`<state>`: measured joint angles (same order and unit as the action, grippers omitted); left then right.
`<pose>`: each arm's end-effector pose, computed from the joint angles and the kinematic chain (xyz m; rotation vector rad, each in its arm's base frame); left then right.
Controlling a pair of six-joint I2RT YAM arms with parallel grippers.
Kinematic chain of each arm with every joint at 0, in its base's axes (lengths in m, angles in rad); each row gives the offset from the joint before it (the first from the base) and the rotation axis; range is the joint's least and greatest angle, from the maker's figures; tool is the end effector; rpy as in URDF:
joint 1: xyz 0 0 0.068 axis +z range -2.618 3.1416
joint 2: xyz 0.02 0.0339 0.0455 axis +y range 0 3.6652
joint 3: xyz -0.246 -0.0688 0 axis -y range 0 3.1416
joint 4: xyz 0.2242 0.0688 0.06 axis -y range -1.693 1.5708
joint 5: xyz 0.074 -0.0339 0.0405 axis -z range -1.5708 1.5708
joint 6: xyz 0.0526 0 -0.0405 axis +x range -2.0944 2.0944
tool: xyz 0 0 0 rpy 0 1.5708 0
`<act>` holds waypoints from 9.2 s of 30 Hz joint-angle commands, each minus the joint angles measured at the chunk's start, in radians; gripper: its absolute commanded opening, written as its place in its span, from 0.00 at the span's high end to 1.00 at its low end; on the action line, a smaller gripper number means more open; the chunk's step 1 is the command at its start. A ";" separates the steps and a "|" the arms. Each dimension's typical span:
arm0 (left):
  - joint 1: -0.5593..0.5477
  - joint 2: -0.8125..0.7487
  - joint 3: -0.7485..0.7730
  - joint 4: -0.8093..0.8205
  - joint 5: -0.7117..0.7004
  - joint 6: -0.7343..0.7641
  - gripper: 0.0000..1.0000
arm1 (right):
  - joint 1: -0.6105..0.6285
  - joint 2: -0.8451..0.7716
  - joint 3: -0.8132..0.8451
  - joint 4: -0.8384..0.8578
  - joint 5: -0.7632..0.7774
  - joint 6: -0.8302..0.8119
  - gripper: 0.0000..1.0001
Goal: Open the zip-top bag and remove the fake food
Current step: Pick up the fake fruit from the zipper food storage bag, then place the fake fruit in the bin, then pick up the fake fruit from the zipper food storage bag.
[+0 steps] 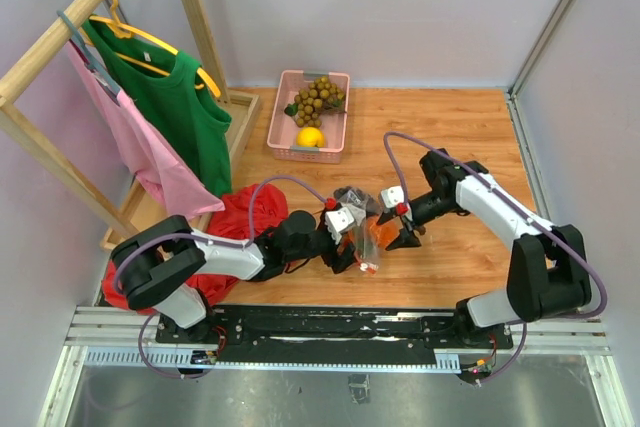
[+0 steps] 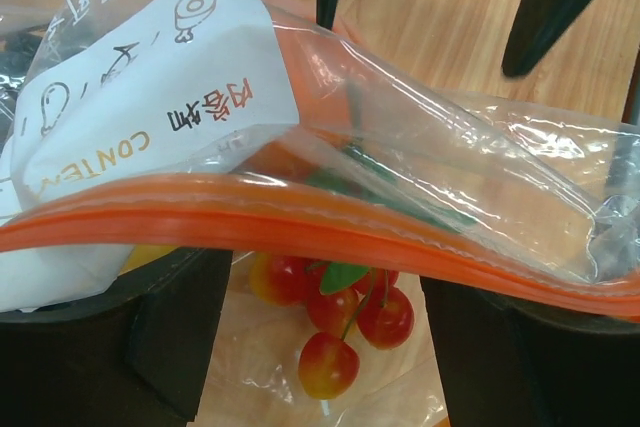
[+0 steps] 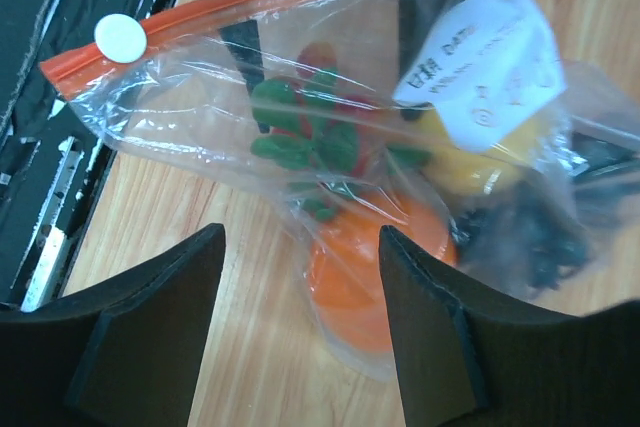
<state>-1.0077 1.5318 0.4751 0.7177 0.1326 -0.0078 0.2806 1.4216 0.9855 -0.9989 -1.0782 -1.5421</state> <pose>0.1499 -0.2505 0.1517 1.0357 1.7010 -0.8000 0.2037 0.1069 0.2185 -1.8089 1.2881 0.9829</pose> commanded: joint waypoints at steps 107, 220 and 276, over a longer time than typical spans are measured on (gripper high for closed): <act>0.378 -0.419 0.266 -0.339 -0.196 -0.821 1.00 | -0.031 -0.006 0.016 0.262 0.157 0.397 0.60; 0.546 -0.401 0.214 -0.184 0.139 -0.919 0.01 | -0.158 0.013 0.121 0.164 0.011 0.402 0.53; 0.176 -0.095 0.214 -0.402 -0.089 -0.521 0.66 | 0.141 0.478 0.467 0.366 0.351 1.333 0.69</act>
<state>-0.8219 1.4178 0.6464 0.3115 0.1558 -0.5243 0.3779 1.8866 1.4574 -0.6464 -0.7696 -0.2470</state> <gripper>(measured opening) 0.328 0.312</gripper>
